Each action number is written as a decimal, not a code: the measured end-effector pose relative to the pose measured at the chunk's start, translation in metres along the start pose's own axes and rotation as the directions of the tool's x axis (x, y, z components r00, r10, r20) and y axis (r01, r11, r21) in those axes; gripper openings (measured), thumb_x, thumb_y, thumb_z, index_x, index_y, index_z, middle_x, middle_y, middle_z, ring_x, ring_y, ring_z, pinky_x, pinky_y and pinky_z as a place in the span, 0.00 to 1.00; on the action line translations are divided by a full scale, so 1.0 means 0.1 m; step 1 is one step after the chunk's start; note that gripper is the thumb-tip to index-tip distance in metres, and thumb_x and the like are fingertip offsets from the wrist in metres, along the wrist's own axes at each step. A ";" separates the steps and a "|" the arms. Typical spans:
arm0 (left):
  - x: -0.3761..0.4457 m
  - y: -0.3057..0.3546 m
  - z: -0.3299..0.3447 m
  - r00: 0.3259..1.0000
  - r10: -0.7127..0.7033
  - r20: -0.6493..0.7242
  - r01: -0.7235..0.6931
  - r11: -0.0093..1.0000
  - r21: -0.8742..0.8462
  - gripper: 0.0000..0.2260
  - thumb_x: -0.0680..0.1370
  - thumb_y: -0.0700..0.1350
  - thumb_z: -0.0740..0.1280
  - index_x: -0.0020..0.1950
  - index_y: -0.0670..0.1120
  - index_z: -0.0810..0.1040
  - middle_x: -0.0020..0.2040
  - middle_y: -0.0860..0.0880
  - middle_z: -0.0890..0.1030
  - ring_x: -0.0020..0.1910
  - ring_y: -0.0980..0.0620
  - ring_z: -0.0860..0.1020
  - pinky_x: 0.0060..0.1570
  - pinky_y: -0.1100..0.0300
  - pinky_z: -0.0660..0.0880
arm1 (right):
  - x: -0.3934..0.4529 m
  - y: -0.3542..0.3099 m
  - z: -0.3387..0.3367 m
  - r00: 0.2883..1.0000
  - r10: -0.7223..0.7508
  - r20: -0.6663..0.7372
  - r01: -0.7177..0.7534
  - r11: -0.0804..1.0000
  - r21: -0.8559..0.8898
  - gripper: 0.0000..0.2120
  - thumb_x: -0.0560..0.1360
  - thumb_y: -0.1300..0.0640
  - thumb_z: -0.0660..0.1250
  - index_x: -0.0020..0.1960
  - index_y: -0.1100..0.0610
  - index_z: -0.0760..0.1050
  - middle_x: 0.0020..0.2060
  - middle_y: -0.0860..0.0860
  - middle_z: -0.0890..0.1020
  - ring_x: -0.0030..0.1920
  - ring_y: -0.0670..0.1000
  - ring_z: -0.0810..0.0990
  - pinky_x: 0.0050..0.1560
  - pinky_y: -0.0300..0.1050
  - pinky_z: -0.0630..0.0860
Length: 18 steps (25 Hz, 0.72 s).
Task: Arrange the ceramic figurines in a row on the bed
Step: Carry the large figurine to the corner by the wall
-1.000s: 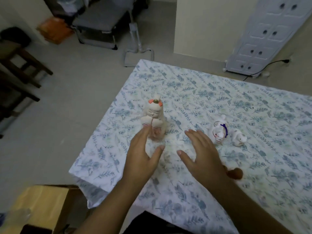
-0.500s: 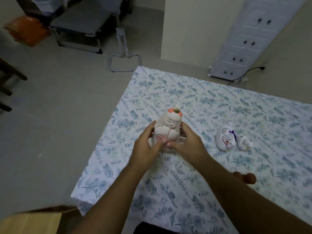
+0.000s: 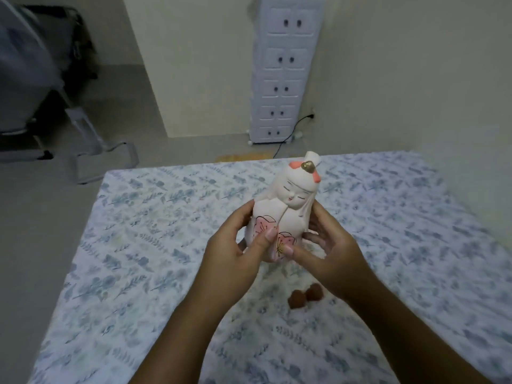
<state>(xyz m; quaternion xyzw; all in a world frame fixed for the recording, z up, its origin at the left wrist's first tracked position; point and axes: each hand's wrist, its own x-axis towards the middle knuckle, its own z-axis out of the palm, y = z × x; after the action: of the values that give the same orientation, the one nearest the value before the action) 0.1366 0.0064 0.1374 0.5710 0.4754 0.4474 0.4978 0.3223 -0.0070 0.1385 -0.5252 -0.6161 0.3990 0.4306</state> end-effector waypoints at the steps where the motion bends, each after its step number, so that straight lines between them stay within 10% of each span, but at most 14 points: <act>1: 0.13 0.03 0.28 0.998 0.013 0.057 -0.014 1.000 0.018 0.23 0.76 0.54 0.68 0.71 0.55 0.74 0.63 0.61 0.78 0.63 0.67 0.74 0.59 0.63 0.76 | -0.02 0.12 -0.26 0.998 0.021 -0.051 -0.021 1.000 -0.001 0.37 0.71 0.63 0.77 0.70 0.37 0.65 0.62 0.33 0.79 0.62 0.40 0.80 0.60 0.37 0.78; 6: 0.79 0.01 1.88 0.986 -0.066 0.154 0.057 0.996 0.061 0.21 0.81 0.56 0.60 0.74 0.56 0.71 0.64 0.63 0.73 0.63 0.70 0.72 0.53 0.73 0.73 | -0.12 0.94 -1.55 0.939 0.116 -0.323 -0.105 0.993 0.053 0.40 0.68 0.61 0.80 0.69 0.33 0.68 0.62 0.36 0.81 0.61 0.43 0.82 0.60 0.47 0.80; 10: 1.41 -0.14 3.28 0.965 -0.202 0.168 0.211 0.977 -0.033 0.16 0.85 0.48 0.59 0.72 0.54 0.74 0.68 0.55 0.76 0.59 0.69 0.75 0.46 0.77 0.74 | 0.06 1.66 -2.60 0.857 0.167 -0.488 -0.155 0.986 0.065 0.45 0.65 0.63 0.81 0.60 0.19 0.67 0.55 0.24 0.79 0.57 0.33 0.80 0.56 0.33 0.79; 18: 2.85 -0.47 5.35 0.917 -0.237 0.321 0.249 0.969 0.005 0.16 0.86 0.45 0.55 0.71 0.50 0.75 0.67 0.51 0.79 0.60 0.58 0.78 0.62 0.64 0.75 | 0.82 2.80 -4.18 0.704 0.210 -0.679 -0.167 0.977 0.129 0.30 0.69 0.59 0.79 0.63 0.35 0.73 0.58 0.37 0.82 0.59 0.39 0.81 0.57 0.38 0.79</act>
<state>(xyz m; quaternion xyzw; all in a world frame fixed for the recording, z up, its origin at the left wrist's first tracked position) 0.7010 0.2141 0.0456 0.5634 0.4477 0.2924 0.6298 0.7977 0.1275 0.0132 -0.6831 -0.3435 0.2350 0.6002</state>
